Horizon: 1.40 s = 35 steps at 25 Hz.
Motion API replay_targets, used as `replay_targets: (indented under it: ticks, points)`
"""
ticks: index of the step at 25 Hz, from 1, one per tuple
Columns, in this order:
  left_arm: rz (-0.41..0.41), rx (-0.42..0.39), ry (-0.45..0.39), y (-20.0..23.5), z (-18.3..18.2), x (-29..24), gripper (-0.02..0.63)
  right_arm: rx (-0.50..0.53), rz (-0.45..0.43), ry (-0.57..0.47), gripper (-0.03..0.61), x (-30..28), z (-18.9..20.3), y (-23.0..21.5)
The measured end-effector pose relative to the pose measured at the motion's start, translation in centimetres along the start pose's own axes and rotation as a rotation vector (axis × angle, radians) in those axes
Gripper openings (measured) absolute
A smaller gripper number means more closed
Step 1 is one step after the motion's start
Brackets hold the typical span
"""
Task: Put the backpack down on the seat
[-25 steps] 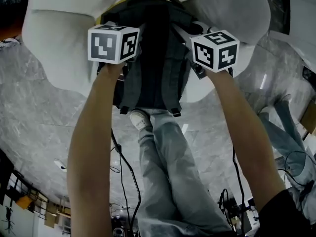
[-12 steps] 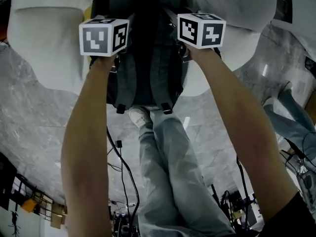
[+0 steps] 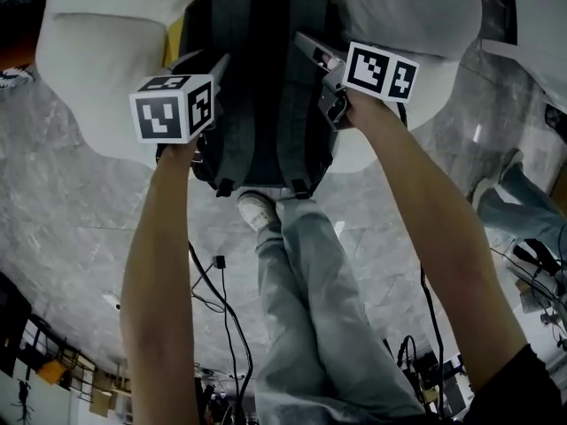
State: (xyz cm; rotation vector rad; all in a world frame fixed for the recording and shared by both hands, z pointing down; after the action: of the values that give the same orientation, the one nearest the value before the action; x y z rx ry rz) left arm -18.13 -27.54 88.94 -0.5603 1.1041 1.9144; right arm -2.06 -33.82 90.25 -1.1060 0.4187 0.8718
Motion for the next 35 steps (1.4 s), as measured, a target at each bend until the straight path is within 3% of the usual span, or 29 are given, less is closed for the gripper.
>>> replay_targets:
  ticks: [8,12,16,21,25,29,35]
  points:
    - [-0.014,0.048,-0.042,-2.3,1.8,4.7,0.101,-0.018,0.064,-0.049,0.272,5.9,2.4,-0.6]
    - [-0.051,-0.005,-0.019,-4.8,3.1,7.1,0.013,0.000,0.086,-0.039,0.264,8.6,3.9,1.0]
    - [-0.057,0.038,-0.016,-8.0,4.7,9.2,0.000,0.086,0.104,0.003,0.261,11.5,4.7,2.6]
    - [-0.047,0.099,-0.025,-11.4,6.8,11.8,0.000,0.067,0.120,-0.064,0.162,14.9,4.4,4.8]
    - [-0.004,0.107,-0.037,-14.4,7.7,13.8,0.000,0.070,0.130,-0.074,0.140,17.1,5.7,5.9]
    - [0.025,0.094,-0.053,-17.4,8.2,16.4,0.000,0.048,0.165,-0.108,0.020,20.0,6.9,6.8]
    - [-0.004,0.139,-0.110,-20.5,8.0,21.0,0.000,0.076,0.197,-0.096,0.003,24.6,8.5,8.4]
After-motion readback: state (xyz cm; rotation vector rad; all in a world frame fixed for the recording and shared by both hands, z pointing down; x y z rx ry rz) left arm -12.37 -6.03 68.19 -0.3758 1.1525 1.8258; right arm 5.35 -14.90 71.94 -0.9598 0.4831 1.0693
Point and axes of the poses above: the fingertips, and each gripper's own axes: x backward along the fingers, y to its left, z out of its underside, the point moved 2 cm from there along x, backward along the fingers, and after that the axes turned 8 degrees about z, right-handed, at the moved point
